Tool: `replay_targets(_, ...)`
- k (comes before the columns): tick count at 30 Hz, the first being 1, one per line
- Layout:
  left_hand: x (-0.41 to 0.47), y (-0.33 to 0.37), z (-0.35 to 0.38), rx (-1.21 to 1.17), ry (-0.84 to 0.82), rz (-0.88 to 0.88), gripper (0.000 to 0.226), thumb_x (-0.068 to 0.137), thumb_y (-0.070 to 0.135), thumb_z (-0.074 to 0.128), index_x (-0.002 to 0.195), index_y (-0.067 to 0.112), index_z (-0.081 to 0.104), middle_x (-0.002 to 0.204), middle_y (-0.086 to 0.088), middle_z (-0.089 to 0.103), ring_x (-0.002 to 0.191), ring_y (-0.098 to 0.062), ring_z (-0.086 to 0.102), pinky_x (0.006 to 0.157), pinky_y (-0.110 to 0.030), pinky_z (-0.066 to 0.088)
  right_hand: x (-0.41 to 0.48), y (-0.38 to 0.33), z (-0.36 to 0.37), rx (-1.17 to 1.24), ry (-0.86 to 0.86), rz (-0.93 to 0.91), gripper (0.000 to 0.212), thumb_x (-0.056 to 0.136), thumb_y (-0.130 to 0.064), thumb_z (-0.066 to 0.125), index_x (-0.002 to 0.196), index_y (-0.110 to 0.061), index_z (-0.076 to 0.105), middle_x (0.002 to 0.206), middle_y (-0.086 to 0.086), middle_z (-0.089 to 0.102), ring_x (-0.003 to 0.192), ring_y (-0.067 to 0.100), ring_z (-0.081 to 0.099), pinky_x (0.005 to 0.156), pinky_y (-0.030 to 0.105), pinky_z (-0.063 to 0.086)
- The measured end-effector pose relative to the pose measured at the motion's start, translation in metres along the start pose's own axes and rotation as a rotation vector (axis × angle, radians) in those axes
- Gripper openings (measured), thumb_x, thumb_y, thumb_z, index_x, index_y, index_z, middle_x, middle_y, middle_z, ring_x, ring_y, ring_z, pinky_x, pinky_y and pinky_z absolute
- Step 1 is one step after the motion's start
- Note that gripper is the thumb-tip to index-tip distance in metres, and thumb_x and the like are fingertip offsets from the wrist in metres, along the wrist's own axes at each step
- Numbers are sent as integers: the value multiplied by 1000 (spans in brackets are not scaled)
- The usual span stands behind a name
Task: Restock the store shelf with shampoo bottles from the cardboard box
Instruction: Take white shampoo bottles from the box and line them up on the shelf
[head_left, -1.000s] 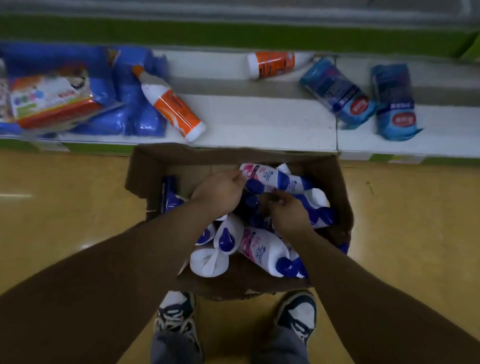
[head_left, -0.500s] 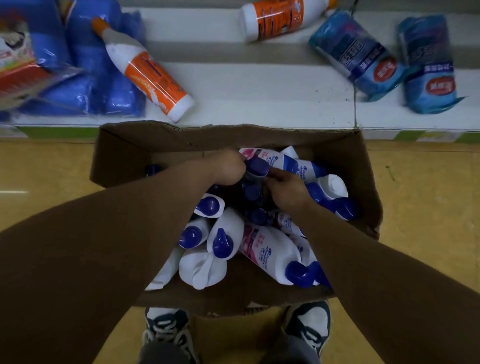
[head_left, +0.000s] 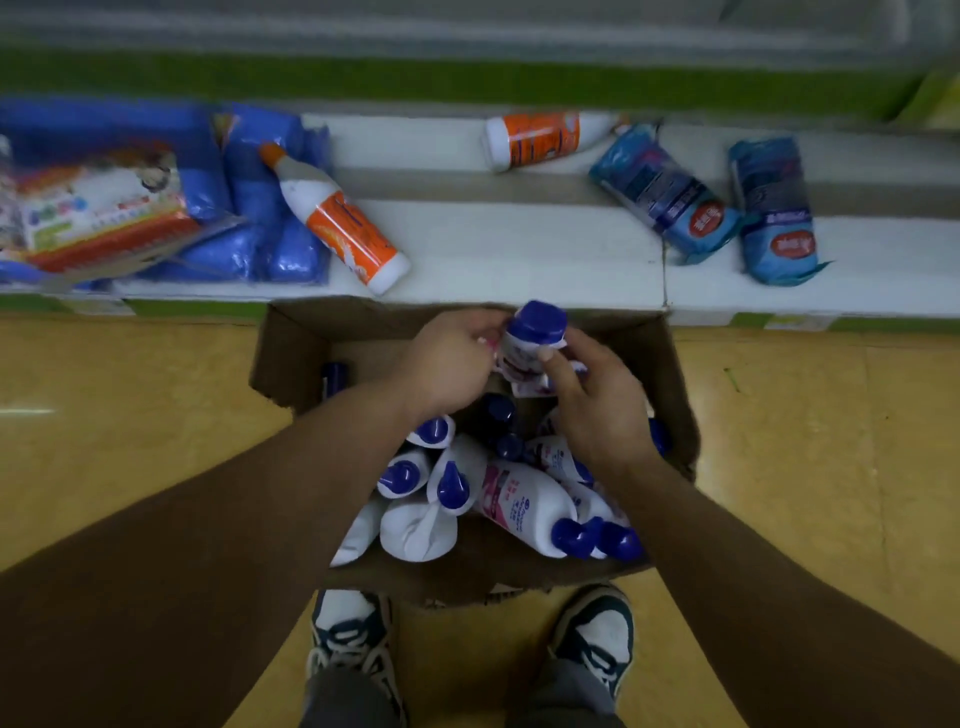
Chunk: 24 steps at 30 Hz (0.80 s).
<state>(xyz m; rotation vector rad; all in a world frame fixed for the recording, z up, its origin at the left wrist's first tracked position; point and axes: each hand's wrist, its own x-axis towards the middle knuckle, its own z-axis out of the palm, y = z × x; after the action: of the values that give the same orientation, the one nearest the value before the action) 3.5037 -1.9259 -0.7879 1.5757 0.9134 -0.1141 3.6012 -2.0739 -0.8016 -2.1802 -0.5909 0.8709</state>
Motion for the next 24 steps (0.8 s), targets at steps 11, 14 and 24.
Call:
replay_targets(11,-227,271,-72,-748,216,45,30,78,-11,59,85,10,79,84,-11,76,72,-21,72,67,-30,59,-139,-263,-172,-55,11,-208,39,94,-52,43,128,-39,58,112,-14,66,101,4,62,89,32,52)
replay_targets(14,-285,339,-95,-544,320,139,72,69,-31,49,85,31,81,95,1,78,82,-7,73,70,-20,55,-176,-343,-224,-38,24,-291,31,96,-45,52,126,-46,59,111,-11,63,91,0,63,85,25,50)
replay_targets(24,-450,527,-155,-465,505,447,60,61,-23,57,102,15,76,86,-5,78,80,-8,73,67,-16,54,-275,-539,-341,121,73,-547,40,83,-69,46,112,-50,64,95,-7,67,87,6,66,80,36,58)
